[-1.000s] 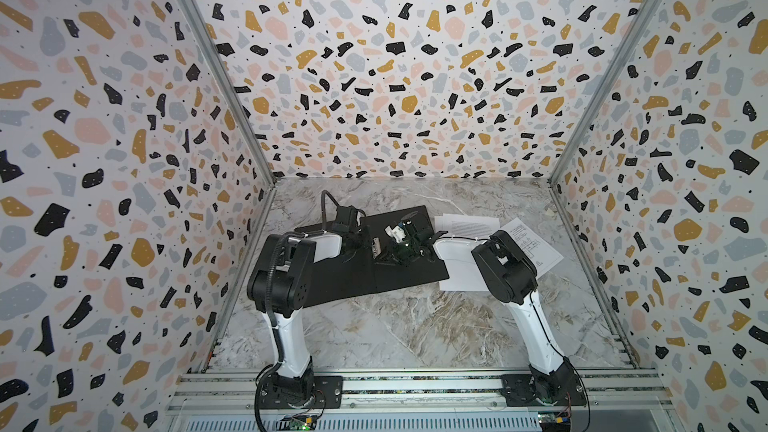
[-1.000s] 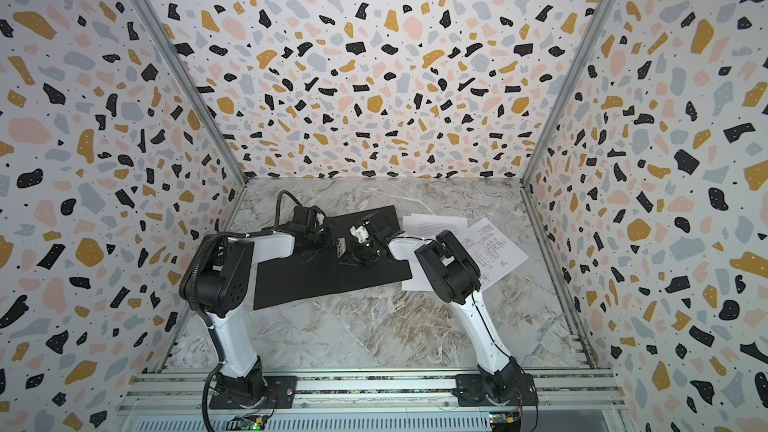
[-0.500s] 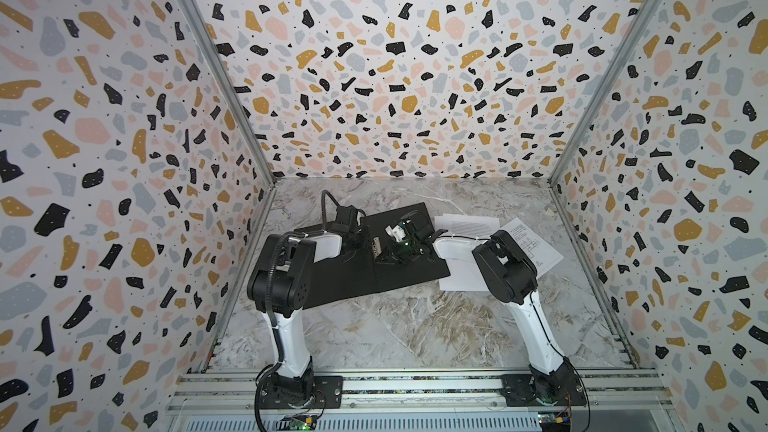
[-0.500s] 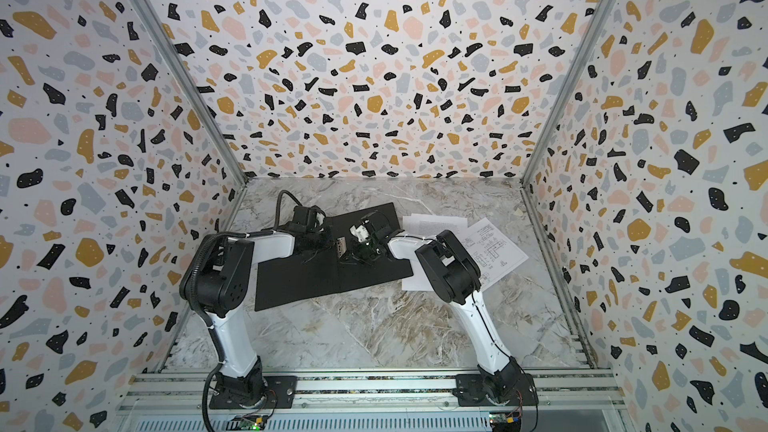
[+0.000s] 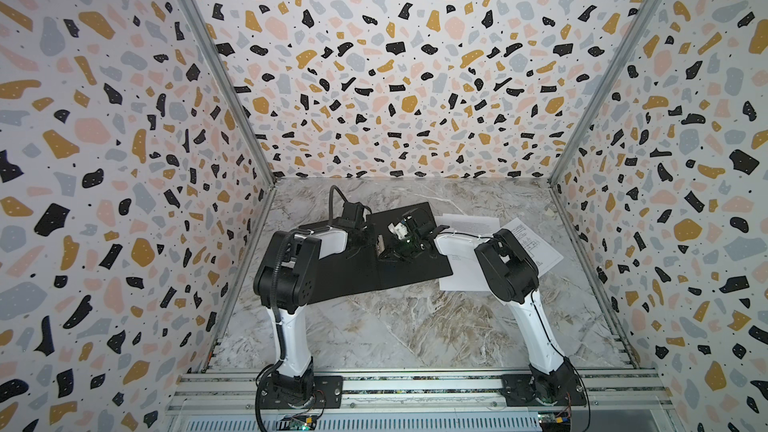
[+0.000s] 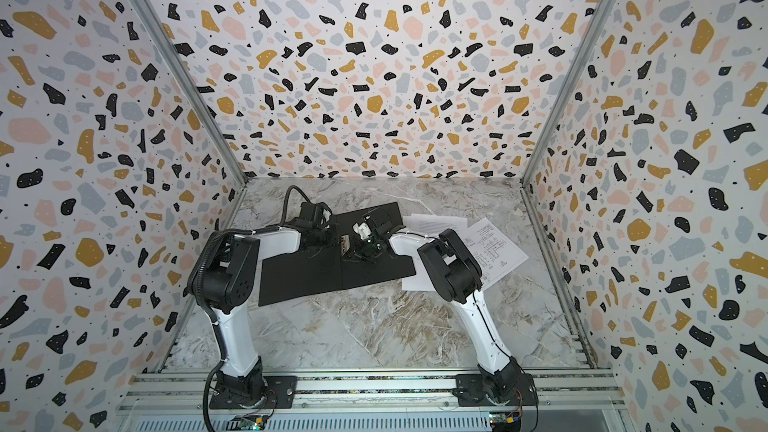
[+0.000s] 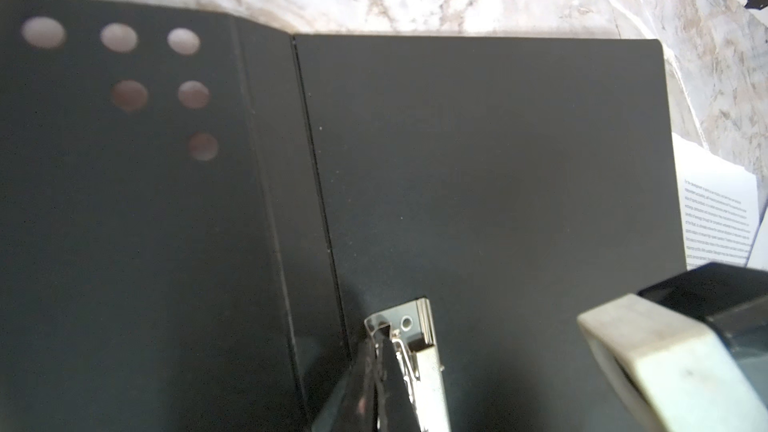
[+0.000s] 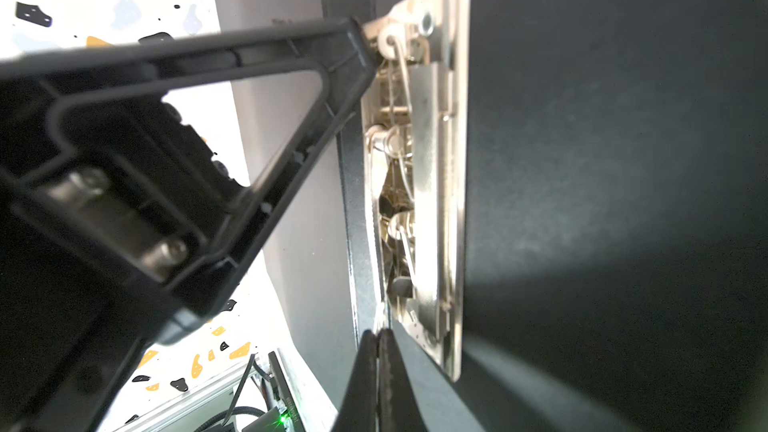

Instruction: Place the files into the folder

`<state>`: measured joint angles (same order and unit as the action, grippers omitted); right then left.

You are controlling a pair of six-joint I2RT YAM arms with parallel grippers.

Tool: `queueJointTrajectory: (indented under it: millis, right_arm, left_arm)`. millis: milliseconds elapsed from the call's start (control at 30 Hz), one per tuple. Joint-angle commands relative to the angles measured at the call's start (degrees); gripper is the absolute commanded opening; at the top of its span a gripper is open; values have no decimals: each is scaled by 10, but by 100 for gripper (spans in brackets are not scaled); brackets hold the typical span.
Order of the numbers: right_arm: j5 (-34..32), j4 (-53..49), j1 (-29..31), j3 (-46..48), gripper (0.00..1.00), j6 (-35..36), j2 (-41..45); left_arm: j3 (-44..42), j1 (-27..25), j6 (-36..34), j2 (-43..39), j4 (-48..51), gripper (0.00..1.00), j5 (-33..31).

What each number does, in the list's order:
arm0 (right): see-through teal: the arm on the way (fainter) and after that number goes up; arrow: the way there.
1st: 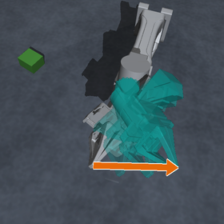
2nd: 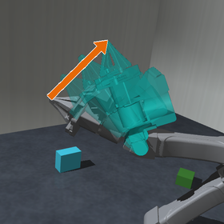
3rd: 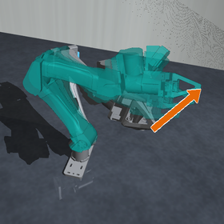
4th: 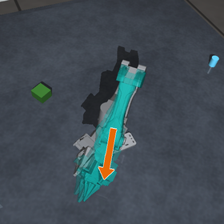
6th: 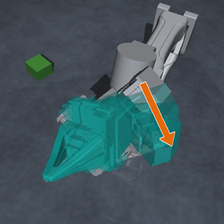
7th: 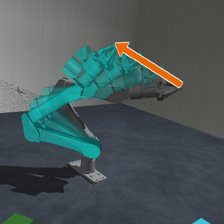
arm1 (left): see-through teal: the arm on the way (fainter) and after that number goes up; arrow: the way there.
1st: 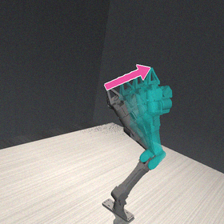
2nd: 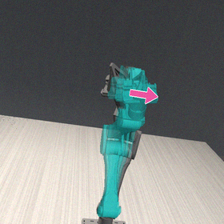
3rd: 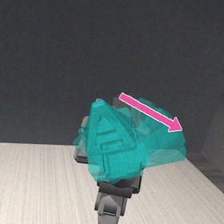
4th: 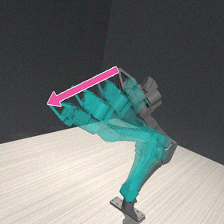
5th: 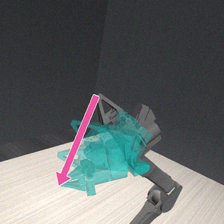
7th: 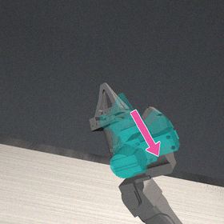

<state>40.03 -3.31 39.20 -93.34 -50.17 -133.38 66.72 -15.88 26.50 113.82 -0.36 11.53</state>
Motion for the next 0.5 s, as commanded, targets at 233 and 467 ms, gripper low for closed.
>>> queueJointTrajectory:
  millis: [233,467]
  right_arm:
    - [-70,-116,-9,11,0,53,-47]
    - [-76,-101,-19,25,0,49,-36]
  left_arm:
    - [-16,-12,-32,60,69,0,-8]
    - [-24,-12,-35,60,60,0,-2]
